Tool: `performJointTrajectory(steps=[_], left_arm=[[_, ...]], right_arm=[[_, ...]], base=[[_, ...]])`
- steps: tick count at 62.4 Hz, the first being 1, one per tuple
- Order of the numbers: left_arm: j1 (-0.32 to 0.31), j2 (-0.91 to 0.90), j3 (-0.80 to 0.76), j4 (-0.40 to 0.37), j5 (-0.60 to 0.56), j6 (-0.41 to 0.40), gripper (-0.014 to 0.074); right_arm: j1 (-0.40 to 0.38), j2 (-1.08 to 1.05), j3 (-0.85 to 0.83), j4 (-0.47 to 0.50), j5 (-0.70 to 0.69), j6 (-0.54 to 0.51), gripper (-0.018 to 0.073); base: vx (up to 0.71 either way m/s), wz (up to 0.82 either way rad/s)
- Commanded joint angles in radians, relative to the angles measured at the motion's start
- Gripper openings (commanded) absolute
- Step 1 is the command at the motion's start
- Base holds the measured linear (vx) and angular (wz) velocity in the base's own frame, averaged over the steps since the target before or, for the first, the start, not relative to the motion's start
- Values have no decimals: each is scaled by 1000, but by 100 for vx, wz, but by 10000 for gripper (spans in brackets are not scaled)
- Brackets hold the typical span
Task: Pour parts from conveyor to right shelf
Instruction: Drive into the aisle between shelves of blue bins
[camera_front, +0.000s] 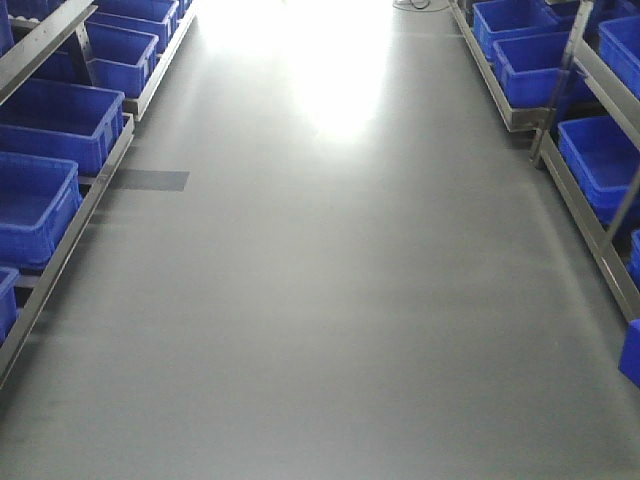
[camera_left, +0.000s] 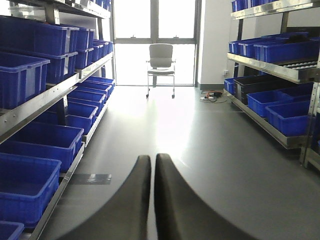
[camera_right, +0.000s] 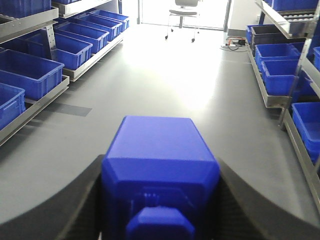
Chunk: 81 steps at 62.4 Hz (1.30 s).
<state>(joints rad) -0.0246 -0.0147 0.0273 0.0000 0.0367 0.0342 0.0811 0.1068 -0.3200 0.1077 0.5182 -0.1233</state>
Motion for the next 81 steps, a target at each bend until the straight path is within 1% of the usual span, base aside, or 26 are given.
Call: performJointTrajectory(steps=[1,81], left_arm=[[-2,-13,31,0,-77,-9,-6],[-2,-13,31,0,-77,-9,-6]], right_arm=[[-6,12,-26,4,-77,-6,-5],[-6,12,-26,5,-77,-6,-5]], base=[[67,13],[66,-1]])
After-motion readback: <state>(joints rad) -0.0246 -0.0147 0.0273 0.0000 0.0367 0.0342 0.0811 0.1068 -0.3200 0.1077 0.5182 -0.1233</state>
